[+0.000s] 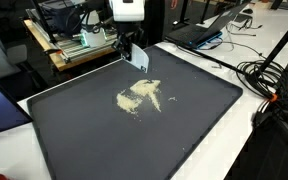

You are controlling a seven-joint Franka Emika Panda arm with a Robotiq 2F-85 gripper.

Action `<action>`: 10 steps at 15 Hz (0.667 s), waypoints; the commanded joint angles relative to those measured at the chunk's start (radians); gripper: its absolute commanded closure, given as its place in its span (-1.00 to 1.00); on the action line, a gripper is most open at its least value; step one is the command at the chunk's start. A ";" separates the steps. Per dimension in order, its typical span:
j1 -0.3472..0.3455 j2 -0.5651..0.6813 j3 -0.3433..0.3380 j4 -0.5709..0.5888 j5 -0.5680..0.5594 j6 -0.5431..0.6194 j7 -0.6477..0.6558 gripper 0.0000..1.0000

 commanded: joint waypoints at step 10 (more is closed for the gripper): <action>-0.088 0.026 0.018 0.017 0.285 0.081 -0.143 0.98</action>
